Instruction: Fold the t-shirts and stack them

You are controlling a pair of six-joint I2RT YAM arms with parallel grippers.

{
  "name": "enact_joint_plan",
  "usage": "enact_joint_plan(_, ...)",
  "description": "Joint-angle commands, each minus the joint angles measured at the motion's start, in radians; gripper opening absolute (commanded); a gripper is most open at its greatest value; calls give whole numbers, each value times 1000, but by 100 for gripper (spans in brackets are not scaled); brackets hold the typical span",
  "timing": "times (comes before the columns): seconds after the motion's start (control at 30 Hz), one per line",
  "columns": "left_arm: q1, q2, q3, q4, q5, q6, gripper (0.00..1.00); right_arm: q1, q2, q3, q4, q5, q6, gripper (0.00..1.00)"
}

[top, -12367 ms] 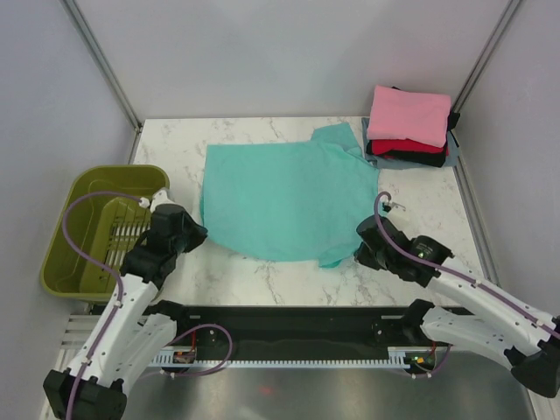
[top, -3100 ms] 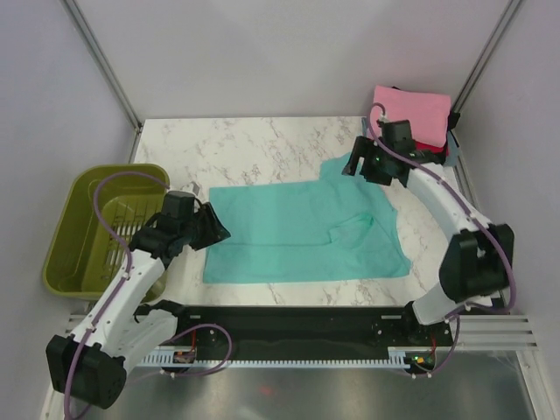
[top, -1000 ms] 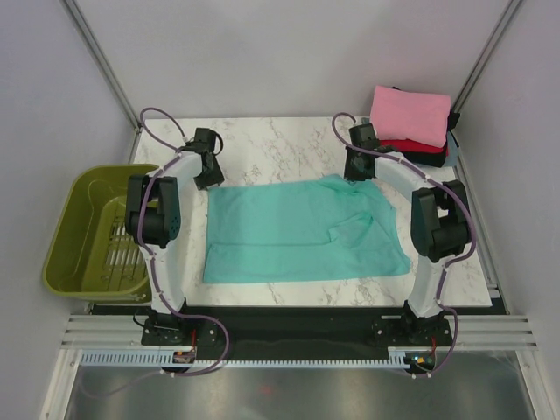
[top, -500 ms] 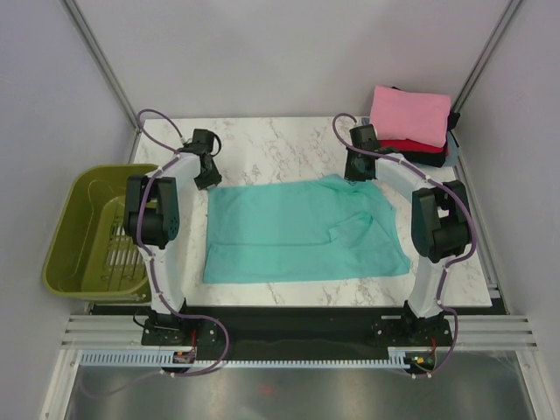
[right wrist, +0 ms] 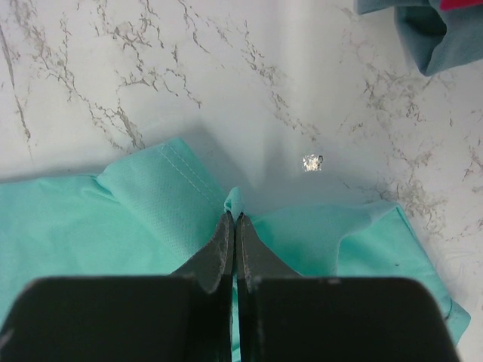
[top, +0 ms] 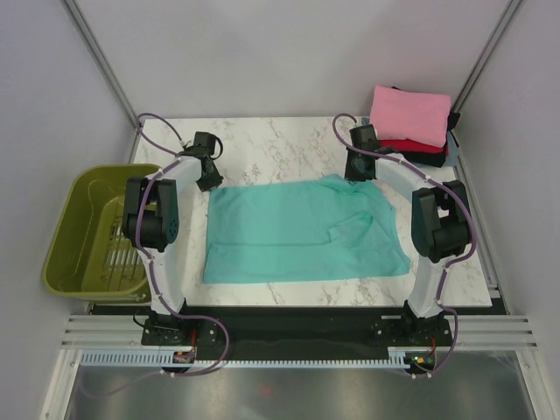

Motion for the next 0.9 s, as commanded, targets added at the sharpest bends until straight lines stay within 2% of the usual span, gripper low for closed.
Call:
enact_joint_plan(0.0,-27,4,-38,-44,41,-63,33,0,-24,-7,26,10,3,0)
enact_joint_plan(0.13,-30,-4,-35,-42,42,-63,7,-2,-18,-2,26,13,0,0)
enact_joint_plan(0.2,-32,-12,-29,-44,32,-51,2,-2,-23,4,24,15,-1,0)
enact_joint_plan(0.53,-33,-153,-38,-71,3,14,2,-19,-104,-14,21,-2,-17,0)
enact_joint_plan(0.87,-33,-395,-231,-70,2,15,2,-22,-301,-189,26,29,-20,0)
